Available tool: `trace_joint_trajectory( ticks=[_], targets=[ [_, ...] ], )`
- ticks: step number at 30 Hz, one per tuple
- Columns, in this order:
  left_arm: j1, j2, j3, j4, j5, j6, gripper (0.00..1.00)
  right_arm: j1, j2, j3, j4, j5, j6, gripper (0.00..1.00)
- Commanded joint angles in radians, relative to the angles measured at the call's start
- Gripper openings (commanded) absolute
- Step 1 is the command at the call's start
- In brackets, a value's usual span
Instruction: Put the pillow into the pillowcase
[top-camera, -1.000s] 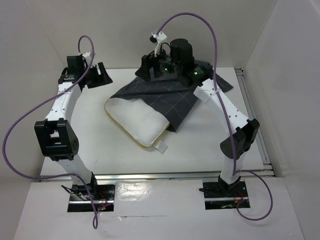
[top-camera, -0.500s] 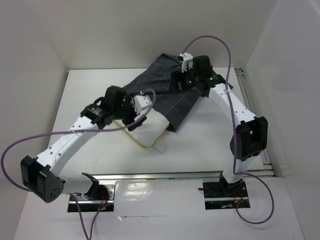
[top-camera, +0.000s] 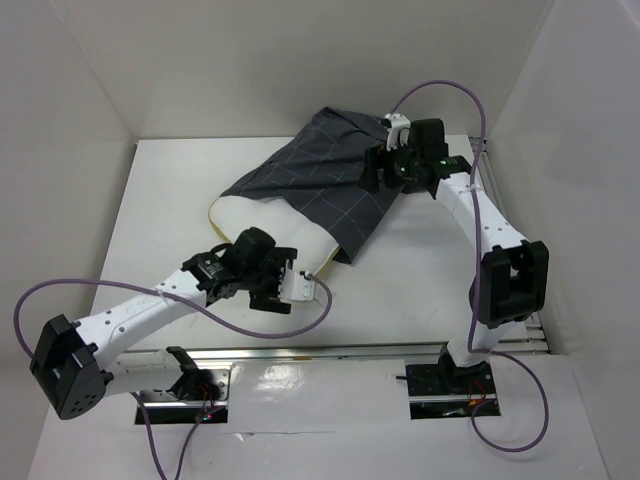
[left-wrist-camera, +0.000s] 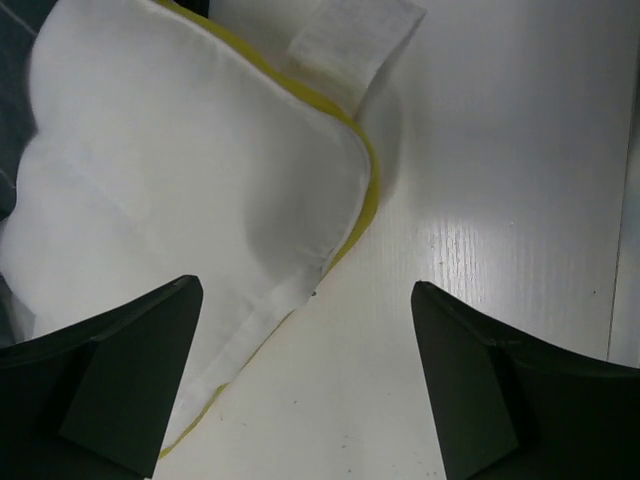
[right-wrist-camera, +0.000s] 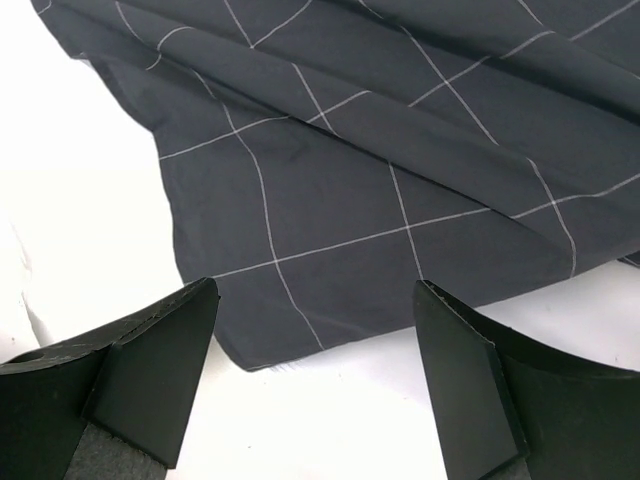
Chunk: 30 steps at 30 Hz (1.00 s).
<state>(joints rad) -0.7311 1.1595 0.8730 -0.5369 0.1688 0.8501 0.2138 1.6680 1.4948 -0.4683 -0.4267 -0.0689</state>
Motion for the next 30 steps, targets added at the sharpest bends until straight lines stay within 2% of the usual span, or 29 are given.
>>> trace_joint_trajectory(
  ticks=[1, 11, 22, 24, 25, 26, 28, 30],
  targets=[
    [-0.025, -0.012, -0.022, 0.125, -0.018, 0.13, 1.0, -0.011, -0.062, -0.022, 0.0, -0.037, -0.009, 0.86],
    [-0.045, 0.149, -0.074, 0.31, -0.008, 0.204, 1.0, -0.022, -0.102, -0.053, -0.01, -0.058, 0.012, 0.86],
    [-0.016, 0.325, -0.032, 0.345, 0.038, 0.156, 0.98, -0.031, -0.152, -0.084, -0.03, -0.049, 0.003, 0.86],
    [-0.016, 0.373, 0.013, 0.322, 0.038, 0.147, 0.88, -0.031, -0.162, -0.084, -0.03, -0.049, 0.003, 0.85],
    [-0.007, 0.393, 0.033, 0.309, 0.038, 0.115, 0.75, -0.031, -0.162, -0.084, -0.03, -0.058, 0.003, 0.85],
    [-0.007, 0.416, 0.084, 0.287, 0.029, 0.097, 0.42, -0.031, -0.162, -0.084, -0.03, -0.058, 0.003, 0.85],
    [0.002, 0.475, 0.122, 0.268, 0.0, 0.016, 0.04, -0.031, -0.171, -0.093, -0.039, -0.072, 0.003, 0.85],
    [0.025, 0.488, 0.164, 0.278, -0.015, -0.026, 0.0, -0.031, -0.171, -0.114, -0.039, -0.072, 0.003, 0.84]
  ],
)
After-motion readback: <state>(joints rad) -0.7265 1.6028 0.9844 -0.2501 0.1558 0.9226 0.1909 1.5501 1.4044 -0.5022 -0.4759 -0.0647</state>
